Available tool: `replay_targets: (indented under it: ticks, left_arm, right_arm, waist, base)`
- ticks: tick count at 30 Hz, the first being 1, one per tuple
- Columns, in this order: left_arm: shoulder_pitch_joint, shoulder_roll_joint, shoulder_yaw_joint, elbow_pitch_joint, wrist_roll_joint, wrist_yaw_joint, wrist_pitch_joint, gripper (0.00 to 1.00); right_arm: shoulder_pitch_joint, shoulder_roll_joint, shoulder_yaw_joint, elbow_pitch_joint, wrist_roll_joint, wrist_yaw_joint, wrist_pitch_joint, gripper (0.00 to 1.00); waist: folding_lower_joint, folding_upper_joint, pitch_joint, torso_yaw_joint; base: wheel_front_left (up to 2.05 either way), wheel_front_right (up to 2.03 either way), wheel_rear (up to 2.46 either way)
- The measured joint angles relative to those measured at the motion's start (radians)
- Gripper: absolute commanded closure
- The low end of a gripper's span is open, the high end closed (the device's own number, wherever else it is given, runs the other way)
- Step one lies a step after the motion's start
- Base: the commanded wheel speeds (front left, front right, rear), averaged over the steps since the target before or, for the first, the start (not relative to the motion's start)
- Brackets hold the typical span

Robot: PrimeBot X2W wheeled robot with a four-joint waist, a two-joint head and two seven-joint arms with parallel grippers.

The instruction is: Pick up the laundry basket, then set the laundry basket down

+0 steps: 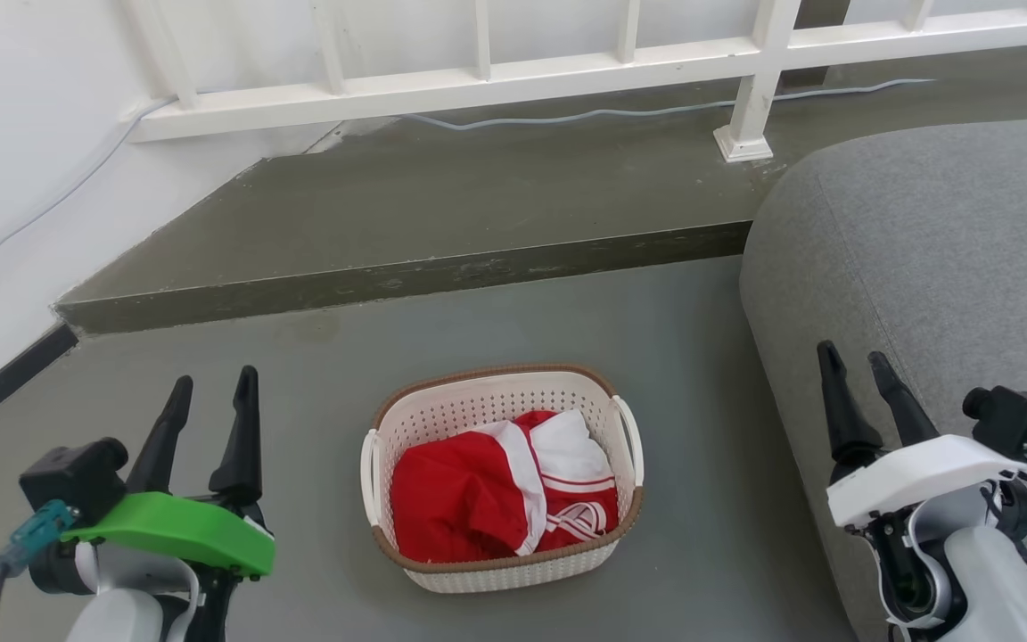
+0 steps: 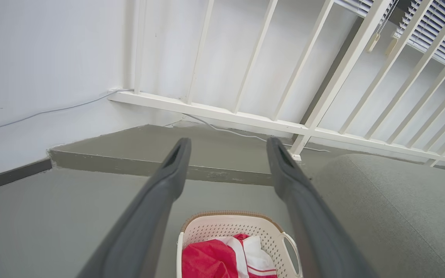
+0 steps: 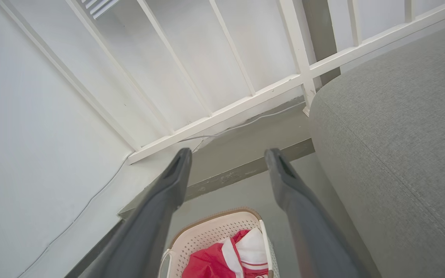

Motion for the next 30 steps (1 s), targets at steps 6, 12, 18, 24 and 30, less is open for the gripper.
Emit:
replay_targets:
  ticks: [6, 12, 18, 24, 30]
  left_arm:
    - [0.001, -0.004, -0.019, 0.001, 0.059, 0.02, -0.018, 0.0]
    - [0.005, -0.007, -0.037, 0.01, 0.122, 0.036, -0.035, 0.0]
    - [0.012, -0.007, -0.051, 0.017, 0.189, 0.052, -0.052, 0.0]
    - [0.015, -0.006, -0.061, 0.026, 0.256, 0.066, -0.07, 0.0]
    - [0.015, -0.006, -0.074, 0.038, 0.315, 0.079, -0.088, 0.0]
  right_arm:
    - [0.0, 0.0, 0.022, 0.001, -0.058, -0.014, -0.011, 0.0]
    - [0.0, 0.0, 0.047, 0.007, -0.132, -0.027, -0.033, 0.0]
    - [0.0, -0.001, 0.068, 0.02, -0.211, -0.038, -0.05, 0.0]
    - [0.0, -0.003, 0.088, 0.026, -0.285, -0.054, -0.068, 0.0]
    - [-0.001, -0.008, 0.106, 0.029, -0.357, -0.071, -0.087, 0.0]
  waist:
    - [0.0, 0.0, -0.001, 0.0]
    - [0.0, 0.0, 0.0, -0.001]
    - [0.0, 0.0, 0.005, -0.001]
    - [0.0, 0.0, 0.01, -0.001]
    - [0.0, 0.0, 0.012, -0.002]
  base:
    - [0.0, 0.0, 0.0]
    - [0.0, 0.0, 0.0]
    - [0.0, 0.0, 0.0]
    - [0.0, 0.0, 0.0]
    - [0.0, 0.0, 0.0]
